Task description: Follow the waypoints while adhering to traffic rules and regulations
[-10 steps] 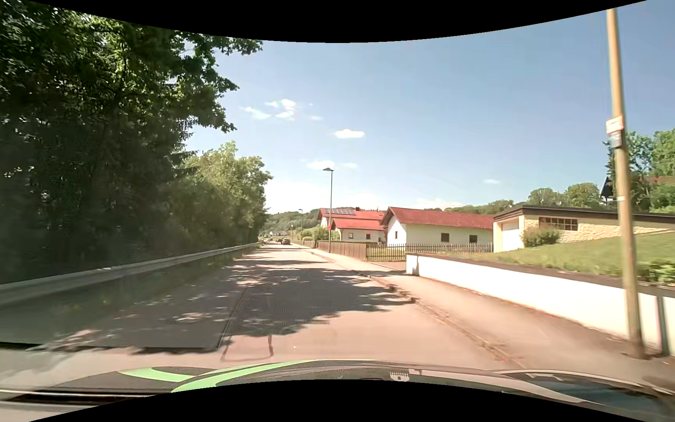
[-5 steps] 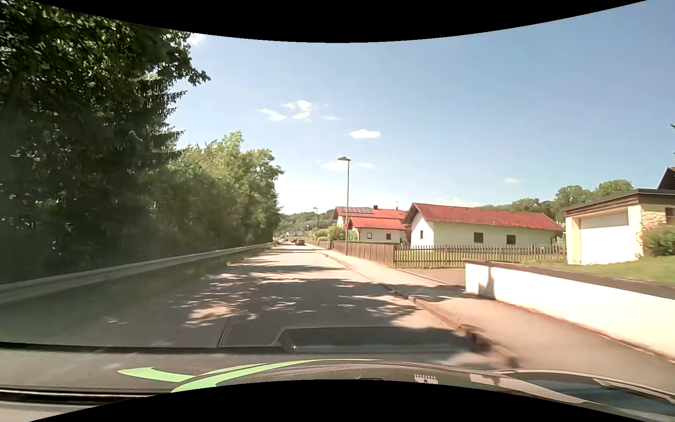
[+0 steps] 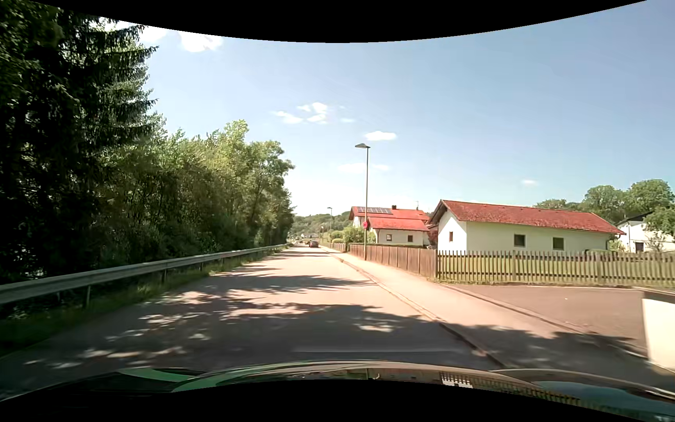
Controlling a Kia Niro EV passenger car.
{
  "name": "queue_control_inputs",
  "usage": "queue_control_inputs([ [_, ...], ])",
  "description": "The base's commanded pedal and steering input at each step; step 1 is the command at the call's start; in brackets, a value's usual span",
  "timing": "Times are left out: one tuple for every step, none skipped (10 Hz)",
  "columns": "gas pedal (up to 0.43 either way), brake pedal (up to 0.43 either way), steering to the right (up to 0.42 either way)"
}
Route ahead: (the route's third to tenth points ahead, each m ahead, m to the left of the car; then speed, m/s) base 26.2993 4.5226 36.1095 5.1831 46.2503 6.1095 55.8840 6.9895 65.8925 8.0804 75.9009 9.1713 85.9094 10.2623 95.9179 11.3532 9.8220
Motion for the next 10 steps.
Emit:
queue_control_inputs([
  [0.079, 0.000, -0.039],
  [0.067, 0.000, -0.038],
  [0.067, 0.000, -0.037],
  [0.067, 0.000, -0.036],
  [0.067, 0.000, -0.036],
  [0.067, 0.000, -0.033],
  [0.067, 0.000, -0.023],
  [0.067, 0.000, -0.017],
  [0.067, 0.000, -0.013],
  [0.067, 0.000, -0.011],
])
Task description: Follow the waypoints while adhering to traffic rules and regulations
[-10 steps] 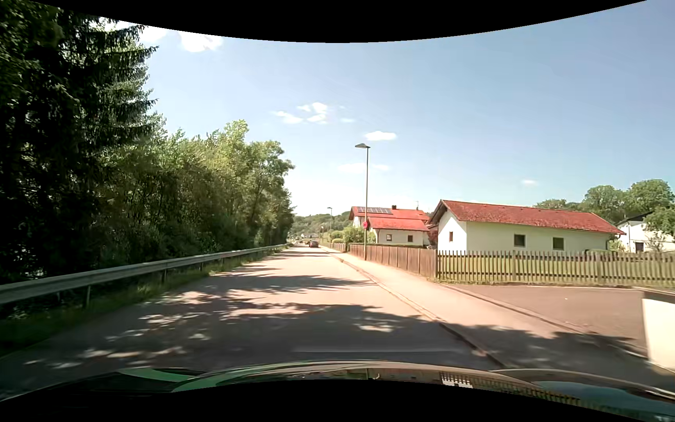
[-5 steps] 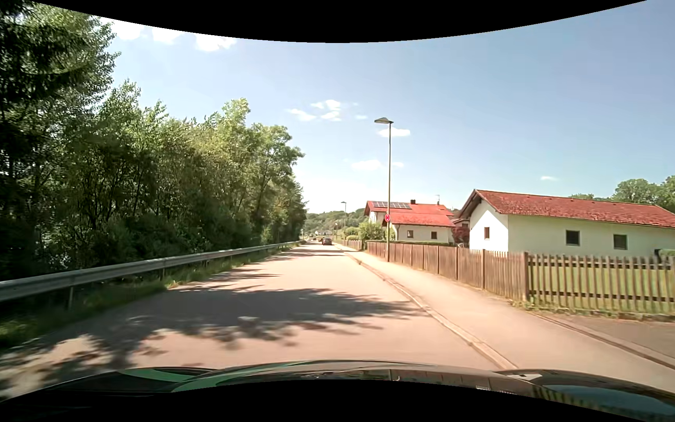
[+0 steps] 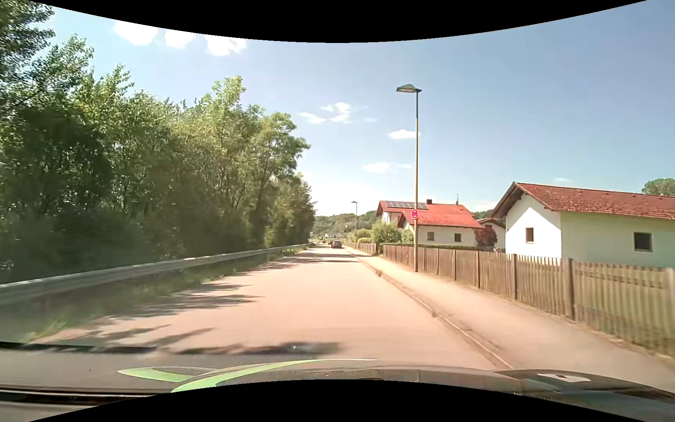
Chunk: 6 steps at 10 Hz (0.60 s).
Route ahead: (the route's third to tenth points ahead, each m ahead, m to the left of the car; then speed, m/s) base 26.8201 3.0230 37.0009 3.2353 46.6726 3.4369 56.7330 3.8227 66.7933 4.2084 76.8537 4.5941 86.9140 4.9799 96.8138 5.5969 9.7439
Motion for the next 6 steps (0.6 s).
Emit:
queue_control_inputs([
  [0.067, 0.000, -0.010],
  [0.067, 0.000, -0.010],
  [0.067, 0.000, -0.010],
  [0.067, 0.000, -0.007],
  [0.067, 0.000, -0.003],
  [0.067, 0.000, -0.001],
])
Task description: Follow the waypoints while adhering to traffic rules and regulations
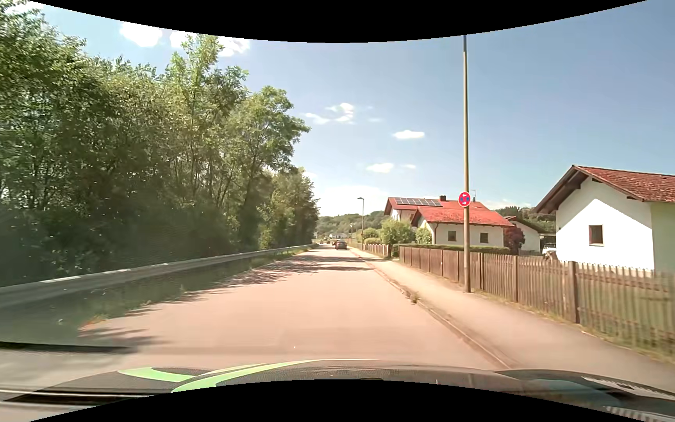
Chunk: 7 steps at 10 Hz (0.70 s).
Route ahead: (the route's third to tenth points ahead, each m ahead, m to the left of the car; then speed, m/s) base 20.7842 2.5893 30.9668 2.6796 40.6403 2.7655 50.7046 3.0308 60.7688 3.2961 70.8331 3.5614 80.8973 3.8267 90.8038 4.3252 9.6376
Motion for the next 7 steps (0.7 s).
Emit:
queue_control_inputs([
  [0.067, 0.000, -0.001],
  [0.067, 0.000, -0.001],
  [0.067, 0.000, -0.002],
  [0.079, 0.000, -0.001],
  [0.087, 0.000, 0.000],
  [0.098, 0.000, 0.000],
  [0.098, 0.000, 0.001],
])
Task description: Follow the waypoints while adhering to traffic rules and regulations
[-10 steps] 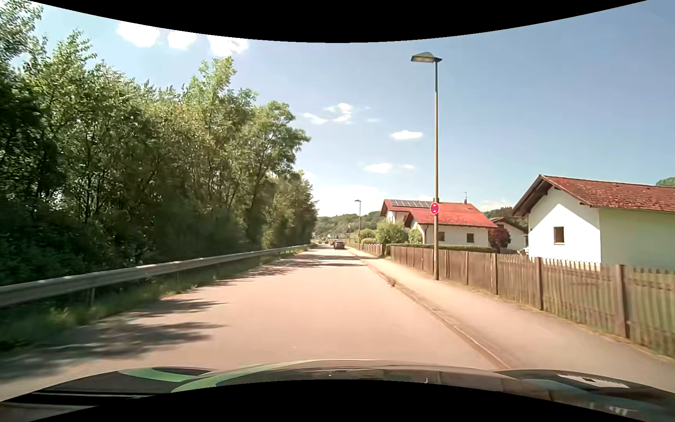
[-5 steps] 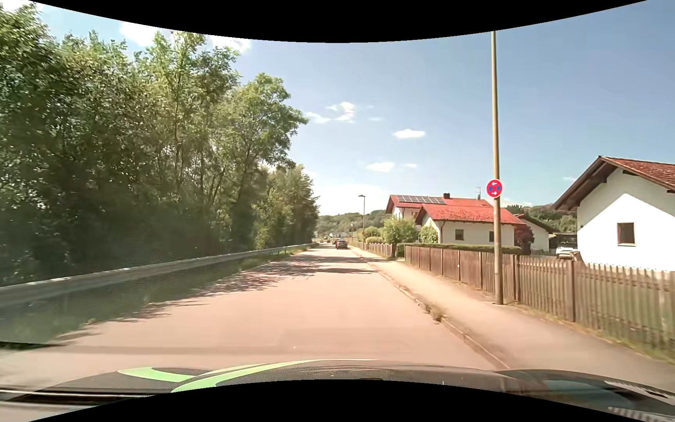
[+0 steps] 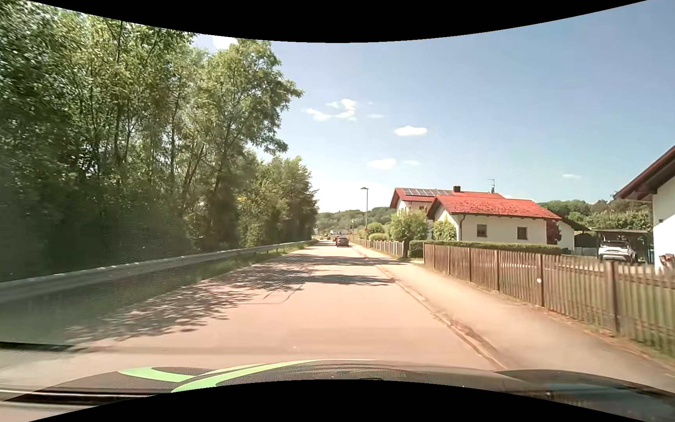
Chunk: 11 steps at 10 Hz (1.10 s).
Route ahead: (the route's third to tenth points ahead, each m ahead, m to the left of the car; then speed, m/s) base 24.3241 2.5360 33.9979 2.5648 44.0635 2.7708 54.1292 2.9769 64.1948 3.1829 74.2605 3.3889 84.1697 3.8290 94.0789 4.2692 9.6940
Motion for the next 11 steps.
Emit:
queue_control_inputs([
  [0.098, 0.000, 0.003],
  [0.098, 0.000, 0.004],
  [0.098, 0.000, 0.004],
  [0.087, 0.000, 0.003],
  [0.087, 0.000, 0.002],
  [0.087, 0.000, 0.001],
  [0.087, 0.000, 0.001],
  [0.087, 0.000, 0.001],
  [0.087, 0.000, 0.001],
  [0.087, 0.000, 0.001],
  [0.087, 0.000, 0.001],
])
